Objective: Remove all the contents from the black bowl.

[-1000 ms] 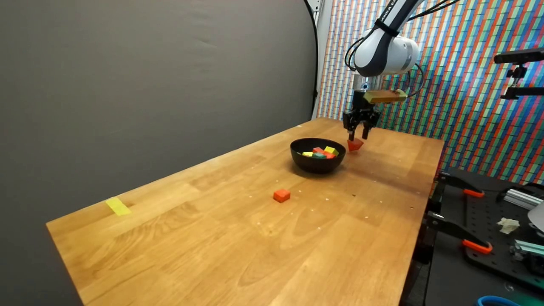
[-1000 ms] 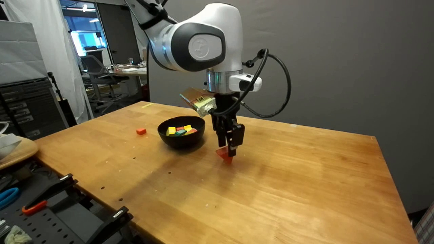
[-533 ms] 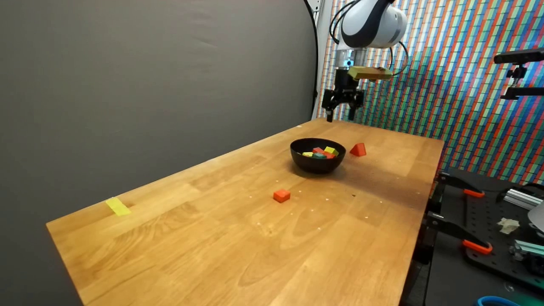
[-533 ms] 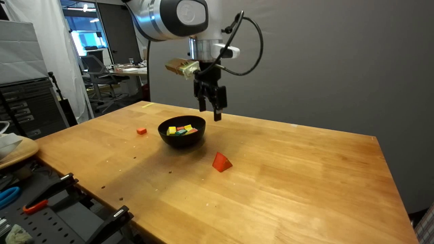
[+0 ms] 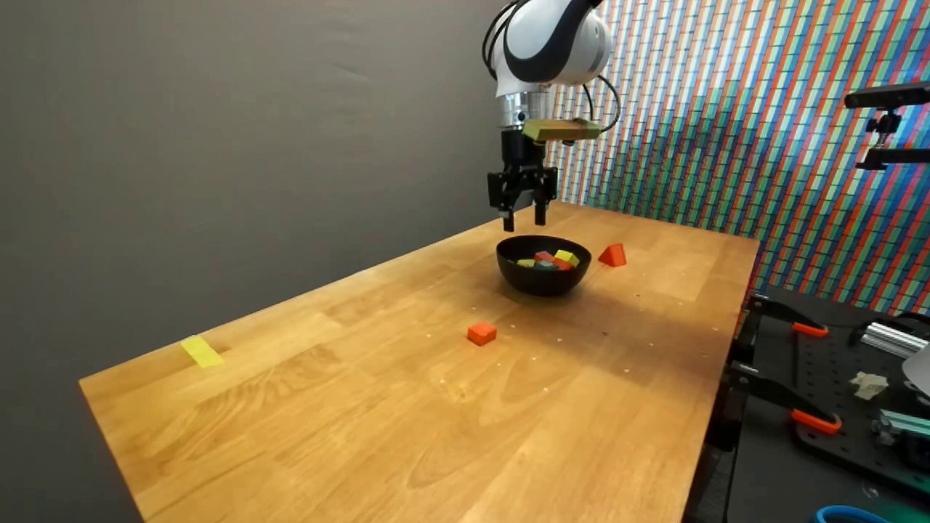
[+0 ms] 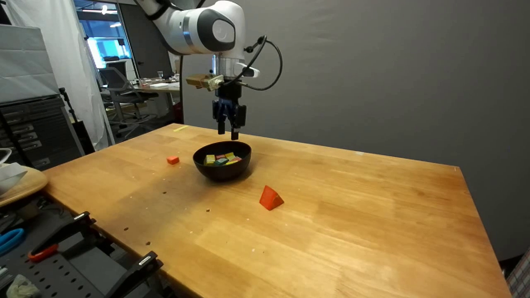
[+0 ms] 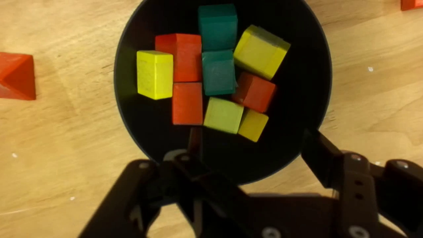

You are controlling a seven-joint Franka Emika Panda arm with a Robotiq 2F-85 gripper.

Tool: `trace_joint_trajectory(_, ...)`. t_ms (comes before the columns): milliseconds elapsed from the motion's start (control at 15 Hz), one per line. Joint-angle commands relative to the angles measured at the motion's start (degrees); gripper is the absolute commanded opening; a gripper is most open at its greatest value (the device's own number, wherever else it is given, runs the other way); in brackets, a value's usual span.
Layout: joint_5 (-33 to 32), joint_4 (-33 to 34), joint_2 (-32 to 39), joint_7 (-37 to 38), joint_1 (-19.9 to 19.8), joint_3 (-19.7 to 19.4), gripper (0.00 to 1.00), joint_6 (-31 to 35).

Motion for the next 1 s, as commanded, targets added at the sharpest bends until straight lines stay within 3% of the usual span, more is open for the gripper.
trace_joint_trajectory(0,-1.0,11.0,8.2,-3.3,-1.4,0.0,0.58,-9.7)
trace_joint_trajectory(67,-1.2,12.7,9.5,-5.4,-1.9,0.2,0.86,-12.8)
trace_joint_trajectory(200,-1.9,15.3,11.4,-6.6,-2.2,-0.3,0.85,-16.0)
trace_joint_trajectory(333,-2.7,17.2,12.6,-7.3,-2.5,-0.7,0.98,-17.7)
trace_joint_trajectory(600,-3.4,18.5,13.3,-9.3,-3.5,-0.8,1.0,-20.2)
trace_joint_trajectory(933,-4.8,15.0,10.9,-9.3,-3.1,-1.1,1.0,-17.5)
